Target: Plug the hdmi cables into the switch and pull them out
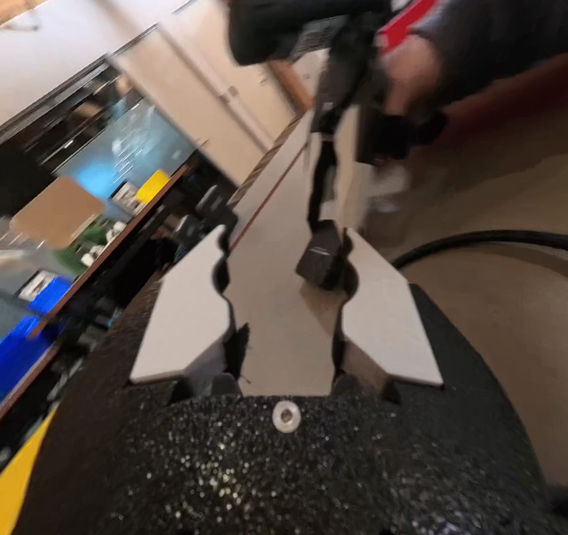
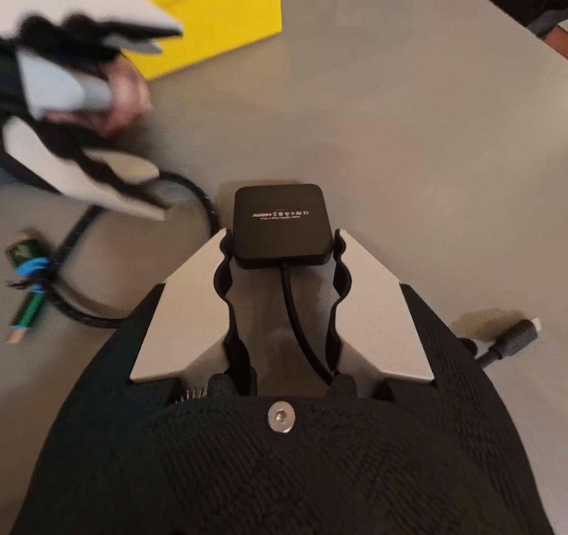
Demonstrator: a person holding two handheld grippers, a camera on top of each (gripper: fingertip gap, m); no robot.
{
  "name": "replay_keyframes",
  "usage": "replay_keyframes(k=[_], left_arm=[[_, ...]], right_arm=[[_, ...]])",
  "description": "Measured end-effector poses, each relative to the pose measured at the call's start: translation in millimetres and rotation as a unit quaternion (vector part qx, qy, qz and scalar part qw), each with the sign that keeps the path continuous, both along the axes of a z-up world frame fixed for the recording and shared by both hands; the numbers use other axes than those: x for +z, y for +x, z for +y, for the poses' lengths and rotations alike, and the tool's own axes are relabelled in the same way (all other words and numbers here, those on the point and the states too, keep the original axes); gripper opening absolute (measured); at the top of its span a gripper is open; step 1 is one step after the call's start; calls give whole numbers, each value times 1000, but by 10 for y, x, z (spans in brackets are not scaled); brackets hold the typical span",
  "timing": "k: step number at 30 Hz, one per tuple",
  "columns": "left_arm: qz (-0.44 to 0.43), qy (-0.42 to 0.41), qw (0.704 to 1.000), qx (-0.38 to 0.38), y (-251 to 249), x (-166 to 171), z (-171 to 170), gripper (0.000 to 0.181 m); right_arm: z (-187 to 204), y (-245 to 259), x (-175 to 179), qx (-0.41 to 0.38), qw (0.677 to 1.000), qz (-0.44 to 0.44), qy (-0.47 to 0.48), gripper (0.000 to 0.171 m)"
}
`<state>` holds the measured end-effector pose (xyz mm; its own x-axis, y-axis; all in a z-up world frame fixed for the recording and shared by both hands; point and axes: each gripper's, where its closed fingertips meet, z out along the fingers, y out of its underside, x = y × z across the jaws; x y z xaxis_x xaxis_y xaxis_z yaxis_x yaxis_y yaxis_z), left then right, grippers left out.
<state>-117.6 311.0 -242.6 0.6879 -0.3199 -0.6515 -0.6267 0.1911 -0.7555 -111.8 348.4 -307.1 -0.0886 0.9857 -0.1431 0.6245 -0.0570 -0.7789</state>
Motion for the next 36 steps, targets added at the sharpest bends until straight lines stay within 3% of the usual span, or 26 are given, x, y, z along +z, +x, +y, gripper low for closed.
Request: replay_keyframes(k=[1, 7, 15, 20, 25, 36], left_arm=[[25, 3, 1000, -18, 58, -16, -47, 80], [130, -2, 991, 3, 39, -221, -24, 74], [191, 18, 981, -11, 129, -312, -60, 19], [172, -16, 985, -4, 73, -351, -30, 11], [83, -64, 994, -5, 9, -308, -3, 11], [15, -111, 994, -13, -38, -338, 18, 11]], right_arm=[[-32, 21, 65, 4, 1000, 11, -26, 65], [-272, 129, 266, 56, 990, 40, -126, 65], [-648, 96, 400, 136, 971, 52, -190, 65], [-572, 5, 522, 115, 978, 90, -152, 62], [-424, -15, 765, 84, 979, 153, -105, 66], [-427, 4, 673, 95, 990, 103, 36, 64]])
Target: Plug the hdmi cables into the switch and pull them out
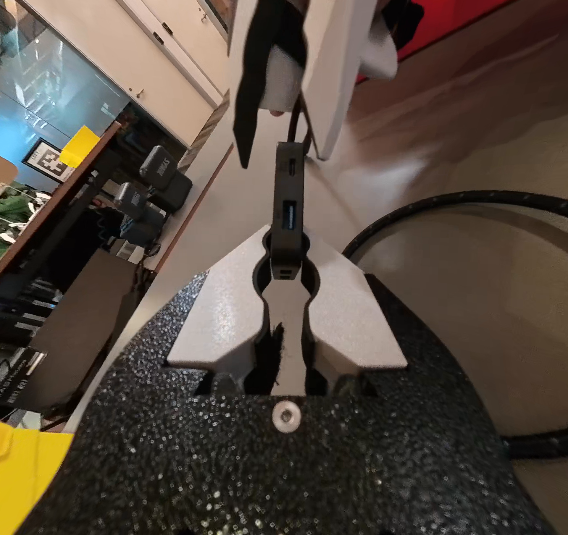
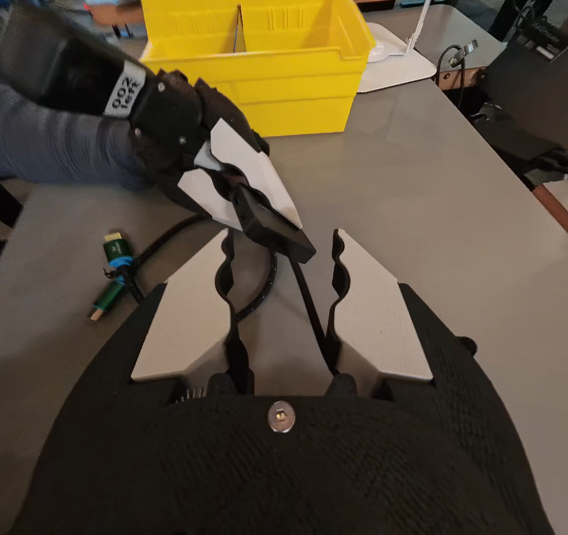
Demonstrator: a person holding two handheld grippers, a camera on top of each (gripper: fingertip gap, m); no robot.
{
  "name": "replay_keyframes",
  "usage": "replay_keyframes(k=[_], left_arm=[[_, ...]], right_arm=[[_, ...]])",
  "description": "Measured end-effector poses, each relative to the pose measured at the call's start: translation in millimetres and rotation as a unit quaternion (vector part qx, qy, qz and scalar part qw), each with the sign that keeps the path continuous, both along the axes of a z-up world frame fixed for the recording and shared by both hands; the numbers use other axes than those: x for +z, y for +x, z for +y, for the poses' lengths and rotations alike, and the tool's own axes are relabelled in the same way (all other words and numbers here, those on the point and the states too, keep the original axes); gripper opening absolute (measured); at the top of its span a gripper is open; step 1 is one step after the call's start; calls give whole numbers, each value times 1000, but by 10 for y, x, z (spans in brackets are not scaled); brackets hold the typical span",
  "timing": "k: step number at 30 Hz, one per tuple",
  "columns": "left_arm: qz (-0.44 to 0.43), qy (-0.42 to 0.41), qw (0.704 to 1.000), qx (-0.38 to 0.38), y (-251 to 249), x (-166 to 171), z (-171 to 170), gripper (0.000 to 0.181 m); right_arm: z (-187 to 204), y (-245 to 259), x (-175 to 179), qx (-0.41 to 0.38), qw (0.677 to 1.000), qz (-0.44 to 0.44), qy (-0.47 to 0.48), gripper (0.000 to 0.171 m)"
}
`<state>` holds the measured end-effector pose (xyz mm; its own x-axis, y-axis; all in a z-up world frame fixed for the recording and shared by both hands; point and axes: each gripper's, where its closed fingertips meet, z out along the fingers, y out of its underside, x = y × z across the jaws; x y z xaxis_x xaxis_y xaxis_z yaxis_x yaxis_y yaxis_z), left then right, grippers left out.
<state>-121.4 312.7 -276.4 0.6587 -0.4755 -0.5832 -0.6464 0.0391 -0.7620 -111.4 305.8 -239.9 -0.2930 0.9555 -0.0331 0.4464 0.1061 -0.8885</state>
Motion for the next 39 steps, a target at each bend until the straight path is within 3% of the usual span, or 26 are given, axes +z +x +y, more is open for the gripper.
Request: replay_keyframes(k=[7, 11, 13, 15, 18, 21, 25, 28, 30, 34, 39], left_arm=[[-10, -18, 1000, -1, -12, -28, -3, 11], [-1, -23, 1000, 8, -35, -51, 8, 11], [-3, -19, 1000, 11, -44, -25, 3, 11], [-18, 4, 1000, 18, -48, 78, -9, 11], [-60, 81, 995, 28, -41, 401, -62, 23], [-136, 134, 982, 2, 15, 734, -197, 38], [-248, 110, 961, -59, 130, 931, -335, 46], [-304, 76, 943, -112, 233, 975, -419, 41], [-332, 72, 930, -143, 273, 1037, -490, 22], [-329, 42, 930, -157, 276, 1025, -508, 18], [-204, 48, 976, -64, 180, 847, -352, 16]], right_arm=[[11, -1, -207, 5, 981, -71, 179, 48], [-111, -58, -133, 28, 970, -59, 233, 35], [-165, -92, -68, 35, 965, -44, 255, 18], [-188, -95, 13, 40, 960, -27, 276, 17], [-246, -59, 289, 42, 966, 41, 253, 15], [-307, 60, 646, 54, 975, 138, 165, 12], [-378, 247, 977, 90, 966, 238, 51, 11], [-446, 303, 1054, 117, 958, 262, 12, 11], [-481, 303, 1035, 128, 958, 258, 8, 11], [-501, 316, 1007, 134, 960, 247, 10, 12], [-329, 292, 731, 83, 979, 157, 105, 17]])
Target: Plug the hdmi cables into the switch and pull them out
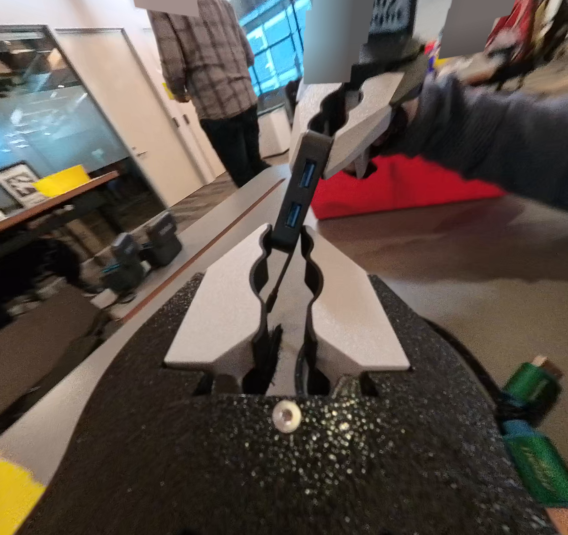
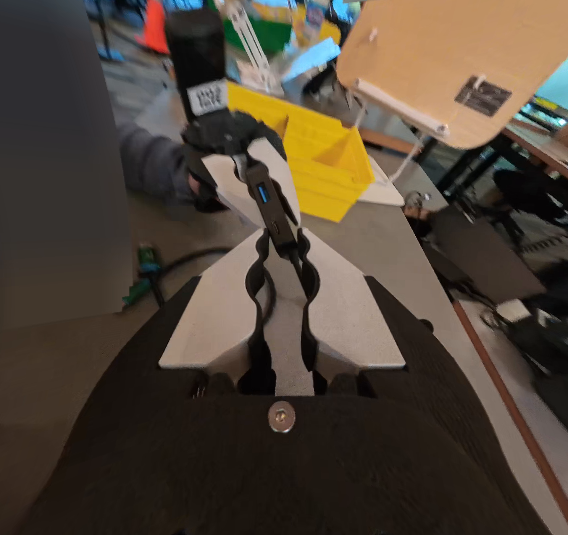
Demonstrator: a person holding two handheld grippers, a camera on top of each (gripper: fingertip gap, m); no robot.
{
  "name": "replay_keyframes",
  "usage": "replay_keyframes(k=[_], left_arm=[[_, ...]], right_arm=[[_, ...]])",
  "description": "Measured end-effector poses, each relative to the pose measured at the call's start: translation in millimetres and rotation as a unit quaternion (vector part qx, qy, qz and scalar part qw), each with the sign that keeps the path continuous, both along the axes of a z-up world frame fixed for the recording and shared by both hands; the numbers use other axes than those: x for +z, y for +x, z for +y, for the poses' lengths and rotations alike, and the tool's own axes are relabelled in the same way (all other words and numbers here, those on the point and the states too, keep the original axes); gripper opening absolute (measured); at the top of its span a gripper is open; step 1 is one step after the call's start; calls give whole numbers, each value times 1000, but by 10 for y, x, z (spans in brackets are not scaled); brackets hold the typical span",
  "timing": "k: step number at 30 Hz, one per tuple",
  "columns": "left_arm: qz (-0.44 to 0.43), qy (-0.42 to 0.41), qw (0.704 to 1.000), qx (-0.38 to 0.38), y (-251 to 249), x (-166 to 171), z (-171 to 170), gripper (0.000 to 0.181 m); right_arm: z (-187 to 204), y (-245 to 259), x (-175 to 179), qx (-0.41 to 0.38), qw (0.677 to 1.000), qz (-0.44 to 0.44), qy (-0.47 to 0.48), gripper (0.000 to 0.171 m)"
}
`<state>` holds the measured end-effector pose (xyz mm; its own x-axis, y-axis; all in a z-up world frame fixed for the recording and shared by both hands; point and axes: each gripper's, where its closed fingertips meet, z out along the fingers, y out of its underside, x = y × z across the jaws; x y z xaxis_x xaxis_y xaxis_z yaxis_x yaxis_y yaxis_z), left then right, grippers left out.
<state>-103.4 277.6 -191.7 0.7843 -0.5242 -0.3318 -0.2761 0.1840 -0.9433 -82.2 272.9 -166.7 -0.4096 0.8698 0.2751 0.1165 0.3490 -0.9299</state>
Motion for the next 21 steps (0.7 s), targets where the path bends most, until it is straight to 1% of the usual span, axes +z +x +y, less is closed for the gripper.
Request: replay_keyframes(k=[4, 7, 8, 10, 12, 14, 15, 17, 18, 20, 21], left_arm=[[78, 5, 995, 56, -46, -68, 57, 14], [137, 7, 986, 96, -89, -140, 105, 12], [153, 5, 982, 108, -113, -164, 120, 12], [177, 0, 976, 125, -160, -207, 143, 12], [191, -6, 973, 127, -177, -242, 150, 12], [209, -2, 969, 131, -185, -253, 146, 12], [214, 1, 968, 131, -182, -250, 143, 12], [216, 6, 968, 127, -166, -250, 133, 12], [205, 17, 970, 132, -174, -213, 135, 13], [149, 52, 980, 124, -168, -42, 102, 15], [100, 72, 986, 115, -170, 97, 58, 19]], right_arm=[[186, -8, -141, -74, 992, -52, 85, 16], [305, -48, -201, -129, 975, -85, 157, 18], [315, -58, -226, -139, 968, -99, 183, 25], [261, -89, -255, -138, 958, -115, 223, 37], [145, -154, -264, -124, 953, -121, 250, 38], [69, -222, -295, -119, 939, -132, 294, 34], [59, -245, -323, -121, 929, -140, 320, 31], [103, -270, -343, -137, 906, -152, 371, 17], [111, -276, -322, -140, 900, -148, 385, 17], [97, -295, -201, -146, 908, -115, 377, 17], [77, -305, -121, -144, 918, -88, 358, 15]])
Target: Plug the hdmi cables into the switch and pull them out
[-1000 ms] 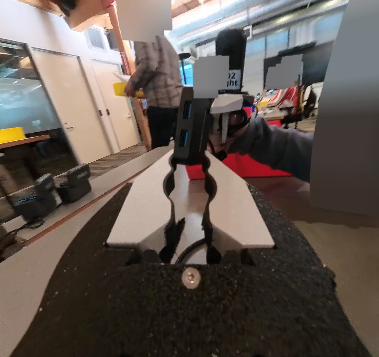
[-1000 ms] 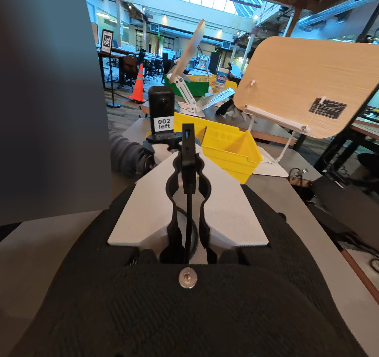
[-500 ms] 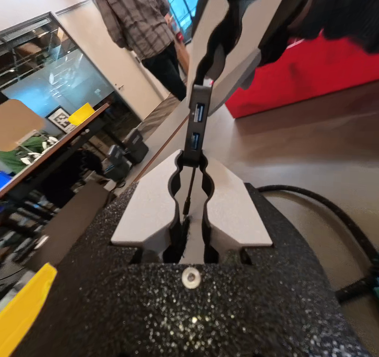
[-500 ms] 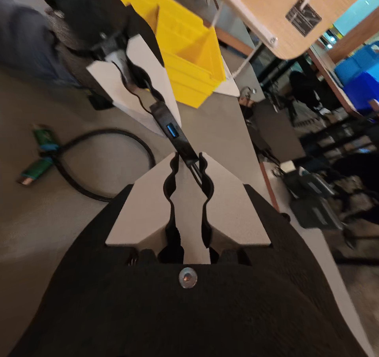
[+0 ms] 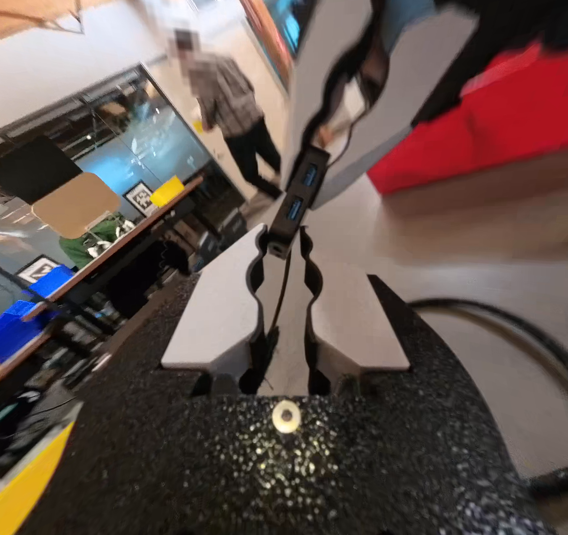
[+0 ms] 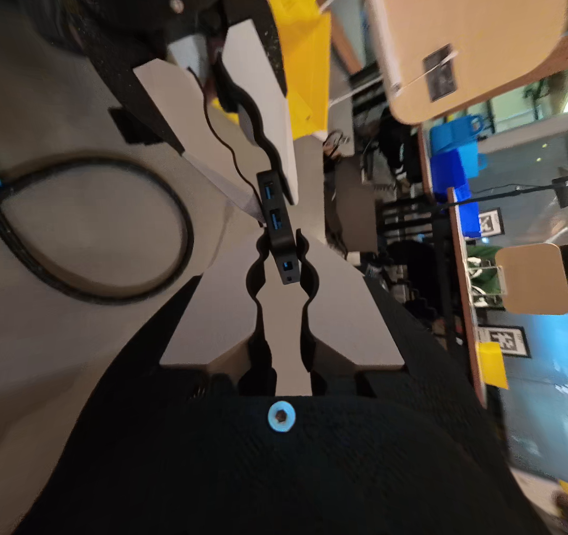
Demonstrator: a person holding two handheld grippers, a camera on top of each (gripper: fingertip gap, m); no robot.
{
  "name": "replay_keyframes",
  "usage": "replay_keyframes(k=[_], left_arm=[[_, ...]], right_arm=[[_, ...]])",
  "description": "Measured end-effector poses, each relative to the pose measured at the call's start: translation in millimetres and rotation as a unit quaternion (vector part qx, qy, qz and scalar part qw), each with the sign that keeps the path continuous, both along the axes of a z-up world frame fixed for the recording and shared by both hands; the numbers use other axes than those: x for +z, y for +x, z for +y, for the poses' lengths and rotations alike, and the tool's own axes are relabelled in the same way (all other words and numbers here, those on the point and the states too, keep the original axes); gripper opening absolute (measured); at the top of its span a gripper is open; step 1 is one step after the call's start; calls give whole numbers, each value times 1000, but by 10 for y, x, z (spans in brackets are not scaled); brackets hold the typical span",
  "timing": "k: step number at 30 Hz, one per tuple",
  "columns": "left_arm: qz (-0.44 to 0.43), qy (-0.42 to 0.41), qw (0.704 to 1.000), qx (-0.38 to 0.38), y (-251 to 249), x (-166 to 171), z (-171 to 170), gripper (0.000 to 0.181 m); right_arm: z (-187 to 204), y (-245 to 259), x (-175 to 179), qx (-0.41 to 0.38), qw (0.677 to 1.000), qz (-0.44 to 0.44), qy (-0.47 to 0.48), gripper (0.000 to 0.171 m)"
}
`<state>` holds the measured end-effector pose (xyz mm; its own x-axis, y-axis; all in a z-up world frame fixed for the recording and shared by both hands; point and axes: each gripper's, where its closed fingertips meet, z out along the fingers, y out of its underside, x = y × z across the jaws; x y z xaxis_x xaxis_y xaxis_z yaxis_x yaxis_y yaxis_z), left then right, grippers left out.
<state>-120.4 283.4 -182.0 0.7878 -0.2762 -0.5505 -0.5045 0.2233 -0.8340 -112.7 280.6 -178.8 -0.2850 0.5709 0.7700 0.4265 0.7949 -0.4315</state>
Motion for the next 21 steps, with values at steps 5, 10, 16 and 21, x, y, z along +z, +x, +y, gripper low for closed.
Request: replay_keyframes(k=[5, 10, 16, 21], left_arm=[[-171, 28, 980, -95, -55, 341, -214, 22], [-264, -101, 927, -246, 291, 156, -289, 0], [-330, -113, 910, -225, 245, 106, -156, 44], [-351, -58, 893, -275, 223, 321, -327, 38]], right_arm=[[60, 59, 413, 50, 974, 160, -151, 12], [14, 212, 734, 133, 906, 259, -308, 12], [-284, 286, 909, 257, 818, 269, -438, 12], [-506, 173, 789, 291, 812, 226, -452, 11]])
